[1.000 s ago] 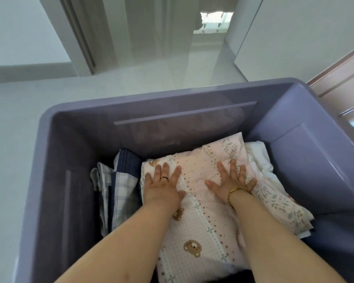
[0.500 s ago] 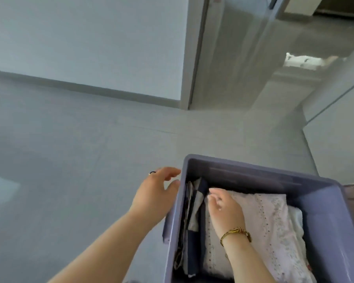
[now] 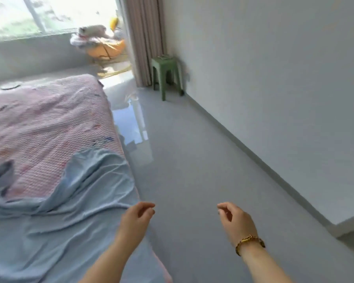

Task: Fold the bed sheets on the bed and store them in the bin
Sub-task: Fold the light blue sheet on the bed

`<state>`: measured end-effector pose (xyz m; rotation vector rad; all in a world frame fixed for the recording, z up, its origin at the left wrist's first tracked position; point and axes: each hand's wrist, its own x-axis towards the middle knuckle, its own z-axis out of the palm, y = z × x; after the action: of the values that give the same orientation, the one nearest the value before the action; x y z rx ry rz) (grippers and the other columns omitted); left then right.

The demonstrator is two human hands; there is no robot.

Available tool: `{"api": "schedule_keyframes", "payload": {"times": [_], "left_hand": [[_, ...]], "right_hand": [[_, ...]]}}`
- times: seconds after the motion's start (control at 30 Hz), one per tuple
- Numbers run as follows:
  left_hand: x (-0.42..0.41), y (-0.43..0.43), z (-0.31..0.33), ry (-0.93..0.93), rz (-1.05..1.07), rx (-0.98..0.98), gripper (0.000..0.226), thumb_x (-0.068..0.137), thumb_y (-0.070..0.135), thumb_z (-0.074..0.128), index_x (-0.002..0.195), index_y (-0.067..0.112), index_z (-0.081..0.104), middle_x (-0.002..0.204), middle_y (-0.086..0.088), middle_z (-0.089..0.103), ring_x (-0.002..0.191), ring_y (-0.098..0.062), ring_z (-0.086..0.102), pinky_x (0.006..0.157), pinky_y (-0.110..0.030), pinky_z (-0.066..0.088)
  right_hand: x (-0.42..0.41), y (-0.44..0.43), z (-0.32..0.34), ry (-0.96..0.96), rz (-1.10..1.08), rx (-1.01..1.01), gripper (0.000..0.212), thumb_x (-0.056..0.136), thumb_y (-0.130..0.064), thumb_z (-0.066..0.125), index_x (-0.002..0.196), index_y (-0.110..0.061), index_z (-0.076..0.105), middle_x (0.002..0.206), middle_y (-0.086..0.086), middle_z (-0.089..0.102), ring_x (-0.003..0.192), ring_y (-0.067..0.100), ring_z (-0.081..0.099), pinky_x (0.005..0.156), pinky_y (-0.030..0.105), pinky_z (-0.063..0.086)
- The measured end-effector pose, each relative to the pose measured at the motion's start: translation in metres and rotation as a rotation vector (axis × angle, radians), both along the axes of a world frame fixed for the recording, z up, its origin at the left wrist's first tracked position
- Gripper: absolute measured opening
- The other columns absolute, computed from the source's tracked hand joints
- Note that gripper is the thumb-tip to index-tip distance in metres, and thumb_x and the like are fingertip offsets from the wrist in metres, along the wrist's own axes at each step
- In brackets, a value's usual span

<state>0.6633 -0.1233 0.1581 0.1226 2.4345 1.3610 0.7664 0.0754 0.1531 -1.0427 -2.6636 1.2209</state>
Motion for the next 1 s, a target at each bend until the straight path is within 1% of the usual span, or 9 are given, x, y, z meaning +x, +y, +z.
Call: {"api": "schedule_keyframes", "payload": {"times": [0.07, 0.17, 0.27, 0.37, 0.47, 0.67, 0.87, 0.93, 1.0], "left_hand": [[-0.017, -0.039, -0.003, 0.003, 0.119, 0.007, 0.024, 0.087, -0.002, 0.056, 0.077, 0.020, 0.059, 0.073, 0.000, 0.060, 0.080, -0.022, 0.058, 0.072, -0.023, 0.039], [-0.041, -0.118, -0.019, -0.032, 0.396, 0.013, 0.015, 0.088, 0.001, 0.054, 0.087, 0.013, 0.063, 0.080, -0.007, 0.063, 0.088, -0.024, 0.059, 0.073, -0.025, 0.036], [-0.043, -0.167, -0.056, -0.196, 0.547, -0.077, 0.014, 0.090, 0.006, 0.052, 0.090, 0.016, 0.061, 0.095, -0.009, 0.063, 0.093, -0.025, 0.057, 0.074, -0.027, 0.037], [-0.031, -0.187, -0.090, -0.335, 0.619, -0.147, 0.019, 0.091, 0.009, 0.050, 0.105, 0.013, 0.063, 0.116, -0.013, 0.062, 0.104, -0.026, 0.055, 0.084, -0.028, 0.040], [-0.020, -0.192, -0.104, -0.435, 0.656, -0.152, 0.030, 0.091, 0.011, 0.051, 0.120, 0.004, 0.058, 0.125, -0.012, 0.058, 0.116, -0.024, 0.053, 0.090, -0.024, 0.038], [-0.035, -0.180, -0.120, -0.501, 0.757, -0.063, 0.037, 0.096, 0.014, 0.044, 0.132, 0.010, 0.048, 0.133, -0.011, 0.051, 0.122, -0.022, 0.049, 0.092, -0.025, 0.037], [-0.081, -0.134, -0.144, -0.494, 0.882, -0.066, 0.049, 0.091, 0.014, 0.056, 0.138, 0.013, 0.040, 0.150, -0.008, 0.024, 0.136, -0.022, 0.031, 0.106, -0.024, 0.023], [-0.092, -0.111, -0.152, -0.559, 0.894, -0.127, 0.075, 0.078, 0.032, 0.069, 0.139, 0.002, 0.037, 0.150, -0.012, 0.026, 0.136, -0.024, 0.032, 0.107, -0.026, 0.025], [-0.106, -0.094, -0.165, -0.607, 0.837, -0.261, 0.104, 0.064, 0.071, 0.049, 0.136, -0.004, 0.038, 0.138, -0.017, 0.046, 0.122, -0.032, 0.051, 0.096, -0.036, 0.044]], "right_hand": [[-0.037, -0.022, 0.008, 0.014, 0.107, 0.014, 0.022, 0.093, -0.013, 0.049, 0.109, -0.012, 0.064, 0.104, 0.006, 0.067, 0.095, 0.018, 0.059, 0.075, 0.018, 0.038], [-0.101, -0.080, 0.010, -0.028, 0.345, 0.000, 0.022, 0.092, -0.012, 0.049, 0.109, -0.014, 0.063, 0.101, 0.003, 0.066, 0.087, 0.013, 0.055, 0.072, 0.015, 0.035], [-0.135, -0.115, 0.001, -0.099, 0.572, -0.021, 0.015, 0.092, -0.014, 0.049, 0.100, -0.022, 0.060, 0.082, -0.010, 0.058, 0.083, 0.010, 0.053, 0.075, 0.015, 0.040], [-0.157, -0.131, -0.011, -0.213, 0.699, 0.009, 0.019, 0.094, -0.017, 0.047, 0.108, -0.019, 0.059, 0.089, -0.008, 0.056, 0.085, 0.009, 0.053, 0.074, 0.013, 0.038], [-0.176, -0.138, -0.021, -0.318, 0.743, 0.012, 0.025, 0.094, -0.016, 0.046, 0.116, -0.016, 0.057, 0.094, -0.006, 0.055, 0.088, 0.011, 0.054, 0.076, 0.014, 0.039], [-0.267, -0.145, -0.049, -0.415, 0.795, -0.037, 0.024, 0.093, -0.011, 0.045, 0.114, -0.014, 0.057, 0.092, -0.001, 0.054, 0.084, 0.014, 0.051, 0.076, 0.021, 0.042], [-0.389, -0.155, -0.102, -0.511, 0.825, -0.165, 0.034, 0.093, -0.013, 0.048, 0.127, -0.008, 0.049, 0.128, 0.010, 0.051, 0.103, 0.021, 0.051, 0.094, 0.031, 0.041], [-0.430, -0.159, -0.122, -0.484, 0.895, -0.152, 0.042, 0.092, -0.017, 0.053, 0.132, -0.011, 0.044, 0.136, 0.009, 0.043, 0.120, 0.025, 0.046, 0.103, 0.035, 0.037], [-0.471, -0.161, -0.140, -0.448, 0.933, -0.100, 0.051, 0.090, -0.018, 0.056, 0.137, -0.011, 0.038, 0.141, 0.009, 0.037, 0.130, 0.027, 0.037, 0.108, 0.037, 0.032]]}}
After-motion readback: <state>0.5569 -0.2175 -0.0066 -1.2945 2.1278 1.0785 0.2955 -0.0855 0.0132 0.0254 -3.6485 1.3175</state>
